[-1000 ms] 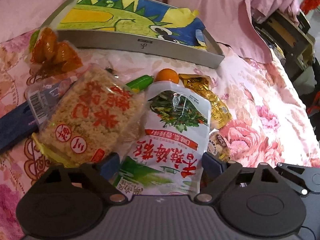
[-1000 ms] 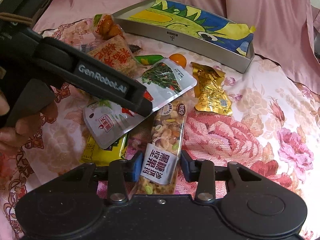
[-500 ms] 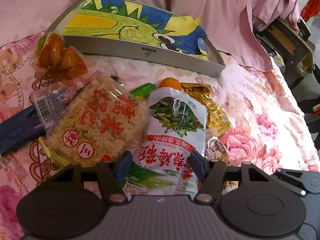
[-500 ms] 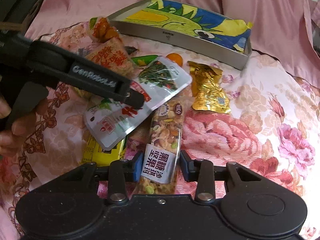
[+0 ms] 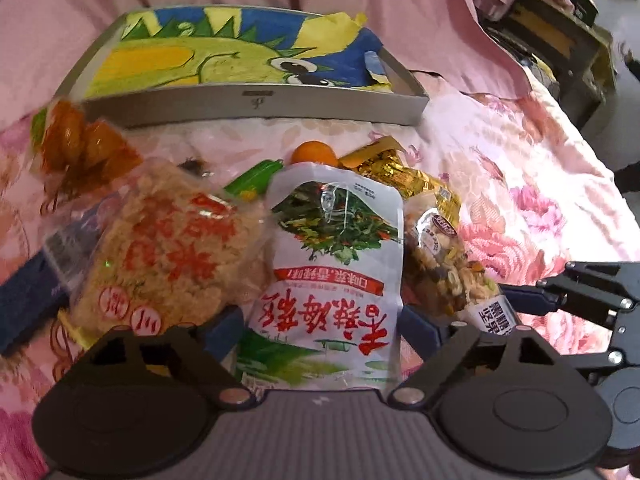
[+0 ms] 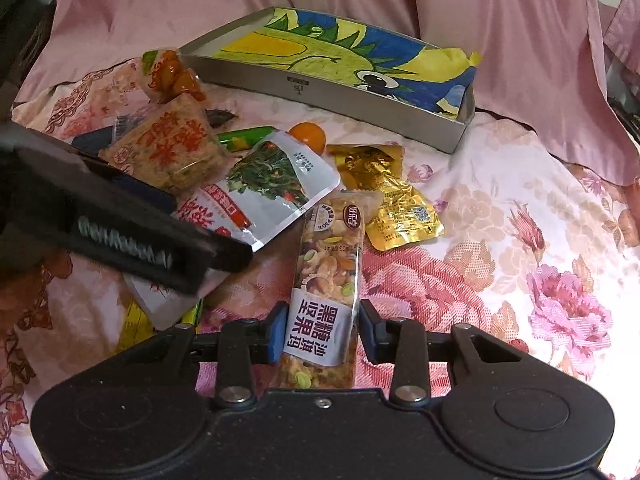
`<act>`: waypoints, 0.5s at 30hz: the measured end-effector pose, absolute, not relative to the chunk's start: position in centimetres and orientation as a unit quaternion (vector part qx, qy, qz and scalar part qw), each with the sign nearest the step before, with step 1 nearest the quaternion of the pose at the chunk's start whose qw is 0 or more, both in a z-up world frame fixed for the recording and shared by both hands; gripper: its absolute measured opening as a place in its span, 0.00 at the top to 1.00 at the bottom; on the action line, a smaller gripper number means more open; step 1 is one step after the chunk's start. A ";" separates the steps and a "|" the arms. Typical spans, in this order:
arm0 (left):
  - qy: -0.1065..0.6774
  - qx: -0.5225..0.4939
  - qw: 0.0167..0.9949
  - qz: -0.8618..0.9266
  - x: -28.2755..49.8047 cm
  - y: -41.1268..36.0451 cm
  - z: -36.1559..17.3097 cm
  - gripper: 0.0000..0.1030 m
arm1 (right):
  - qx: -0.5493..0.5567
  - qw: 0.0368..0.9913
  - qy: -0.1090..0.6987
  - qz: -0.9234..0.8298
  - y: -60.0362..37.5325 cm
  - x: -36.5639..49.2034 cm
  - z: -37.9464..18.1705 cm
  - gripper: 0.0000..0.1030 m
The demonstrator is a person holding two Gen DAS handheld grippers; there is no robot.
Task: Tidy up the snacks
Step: 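Close the left tool on the white-green pouch while the right tool grips the nut bar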
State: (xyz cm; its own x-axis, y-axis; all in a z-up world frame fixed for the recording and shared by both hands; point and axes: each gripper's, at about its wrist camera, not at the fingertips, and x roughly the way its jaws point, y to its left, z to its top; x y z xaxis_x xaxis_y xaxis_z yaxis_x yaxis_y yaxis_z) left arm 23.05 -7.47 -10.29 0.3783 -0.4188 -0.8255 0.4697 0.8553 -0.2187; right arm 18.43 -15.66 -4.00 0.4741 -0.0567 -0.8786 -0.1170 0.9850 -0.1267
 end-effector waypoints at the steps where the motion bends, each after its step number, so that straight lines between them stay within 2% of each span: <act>1: 0.489 0.024 0.830 -0.268 23.1 -7.5 -10.3 0.15 | -0.083 0.854 0.513 0.018 -15.7 18.5 -4.0 0.62; 6: 0.492 0.013 0.831 -0.258 23.1 -6.8 -10.2 0.28 | -0.093 0.855 0.511 0.019 -15.6 18.6 -3.9 0.62; 8: 0.494 0.012 0.833 -0.249 23.0 -6.6 -10.1 0.37 | -0.094 0.854 0.511 0.021 -15.5 18.5 -3.9 0.62; 15: 0.517 -0.038 0.825 -0.226 23.0 -4.7 -10.0 0.49 | -0.093 0.852 0.515 0.032 -14.9 18.1 -3.5 0.62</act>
State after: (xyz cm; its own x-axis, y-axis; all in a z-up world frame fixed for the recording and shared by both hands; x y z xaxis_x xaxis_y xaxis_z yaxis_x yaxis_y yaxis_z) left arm 23.05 -4.74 -9.96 0.3645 -0.4118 -0.8352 0.3325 0.8953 -0.2963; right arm 18.09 -14.91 -3.53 0.4678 -0.0410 -0.8829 -0.1498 0.9808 -0.1250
